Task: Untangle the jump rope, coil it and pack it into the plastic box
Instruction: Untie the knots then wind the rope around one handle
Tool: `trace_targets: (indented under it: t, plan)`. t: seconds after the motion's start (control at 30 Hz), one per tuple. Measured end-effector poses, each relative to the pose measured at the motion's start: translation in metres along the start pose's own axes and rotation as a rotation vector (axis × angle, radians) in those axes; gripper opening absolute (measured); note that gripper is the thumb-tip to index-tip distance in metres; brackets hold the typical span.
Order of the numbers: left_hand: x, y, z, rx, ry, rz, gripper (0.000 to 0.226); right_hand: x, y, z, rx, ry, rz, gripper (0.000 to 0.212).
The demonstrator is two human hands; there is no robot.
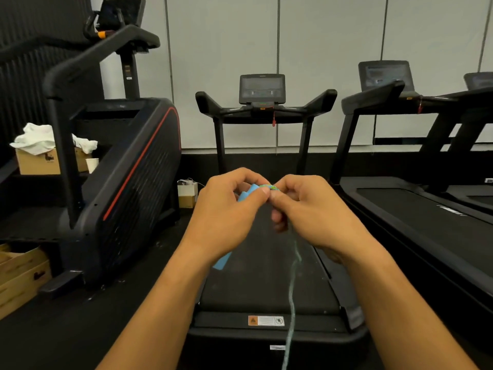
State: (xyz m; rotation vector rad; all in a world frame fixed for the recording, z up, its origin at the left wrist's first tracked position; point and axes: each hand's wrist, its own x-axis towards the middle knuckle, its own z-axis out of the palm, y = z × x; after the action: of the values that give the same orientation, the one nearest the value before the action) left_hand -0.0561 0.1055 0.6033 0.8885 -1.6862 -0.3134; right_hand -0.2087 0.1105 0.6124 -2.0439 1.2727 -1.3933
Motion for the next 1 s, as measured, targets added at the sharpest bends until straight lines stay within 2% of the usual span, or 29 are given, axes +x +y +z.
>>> trace_targets:
  t: [0.13, 0.23, 0.33, 0.5, 0.63, 0.77, 1.0]
  plan:
    - [-0.001, -0.002, -0.006, -0.033, -0.085, -0.107, 0.012, 0.001, 0.006, -0.007, 0.023, -0.081, -0.007, 0.027]
    - [0.001, -0.004, -0.007, -0.124, -0.186, -0.211, 0.018, 0.000, 0.011, -0.013, -0.004, -0.070, -0.013, 0.024]
    - [0.002, -0.002, -0.007, -0.498, -0.255, -0.431, 0.022, 0.001, 0.013, -0.013, -0.029, 0.008, -0.062, 0.019]
    - [-0.004, -0.002, -0.003, -0.819, -0.622, -0.630, 0.033, 0.006, 0.015, -0.009, 0.023, 0.255, -0.145, 0.016]
    - [-0.006, -0.011, 0.006, -1.029, -0.747, -0.622, 0.049, 0.004, 0.010, -0.008, 0.144, 0.219, -0.198, 0.012]
    - [-0.006, -0.023, 0.009, -1.060, -0.846, -0.574, 0.059, 0.003, 0.010, -0.006, 0.120, 0.197, -0.214, 0.010]
    - [-0.009, -0.031, 0.013, -1.204, -0.804, -0.539, 0.077, 0.003, 0.009, 0.000, 0.124, 0.225, -0.197, 0.010]
